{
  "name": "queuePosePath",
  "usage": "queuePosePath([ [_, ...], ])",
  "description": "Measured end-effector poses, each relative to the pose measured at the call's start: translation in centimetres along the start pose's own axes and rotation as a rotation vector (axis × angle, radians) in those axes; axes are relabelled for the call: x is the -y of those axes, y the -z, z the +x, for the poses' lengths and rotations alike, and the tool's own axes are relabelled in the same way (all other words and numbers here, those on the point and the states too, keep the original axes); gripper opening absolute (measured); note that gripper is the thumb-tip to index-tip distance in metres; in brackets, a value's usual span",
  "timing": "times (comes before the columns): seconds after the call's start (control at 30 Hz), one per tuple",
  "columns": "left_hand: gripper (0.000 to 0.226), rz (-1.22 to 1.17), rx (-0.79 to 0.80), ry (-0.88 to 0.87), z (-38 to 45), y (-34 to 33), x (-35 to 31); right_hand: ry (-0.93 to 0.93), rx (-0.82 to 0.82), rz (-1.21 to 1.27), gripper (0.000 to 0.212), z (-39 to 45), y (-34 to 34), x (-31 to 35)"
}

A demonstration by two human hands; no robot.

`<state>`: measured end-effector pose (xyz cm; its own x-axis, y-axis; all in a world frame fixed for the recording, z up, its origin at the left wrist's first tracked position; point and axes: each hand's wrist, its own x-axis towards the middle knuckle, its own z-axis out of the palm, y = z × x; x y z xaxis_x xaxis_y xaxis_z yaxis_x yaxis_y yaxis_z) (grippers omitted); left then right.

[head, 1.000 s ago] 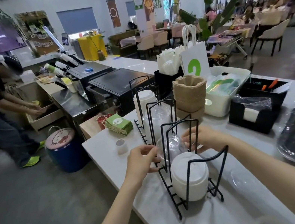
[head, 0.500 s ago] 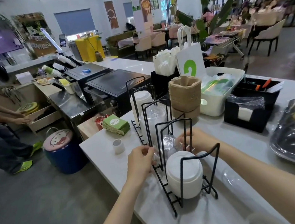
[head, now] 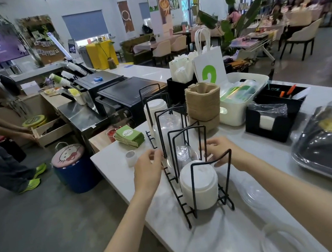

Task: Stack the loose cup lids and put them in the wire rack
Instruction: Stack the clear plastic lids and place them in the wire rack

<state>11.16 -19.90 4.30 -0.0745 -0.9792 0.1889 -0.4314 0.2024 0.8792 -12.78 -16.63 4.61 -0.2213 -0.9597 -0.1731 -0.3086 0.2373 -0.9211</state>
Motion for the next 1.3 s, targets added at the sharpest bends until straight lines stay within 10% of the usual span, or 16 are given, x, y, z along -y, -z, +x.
queuePosePath([
  [0.57,0.064,-0.279,0.016,-0.125,-18.2,-1.0,-4.8,0.1,-0.022,-0.03,0.016,-16.4,5.7,-5.6],
  [0.87,0.048,-0.175,0.371,-0.228,-21.3,-8.1,-6.2,0.004,-0.147,-0.163,0.014,-22.8,9.6,-10.2],
  [1.3,0.017,-0.002,0.443,-0.234,-17.0,-11.8,-6.8,-0.098,-0.226,-0.094,0.016,-23.9,10.4,-11.8],
])
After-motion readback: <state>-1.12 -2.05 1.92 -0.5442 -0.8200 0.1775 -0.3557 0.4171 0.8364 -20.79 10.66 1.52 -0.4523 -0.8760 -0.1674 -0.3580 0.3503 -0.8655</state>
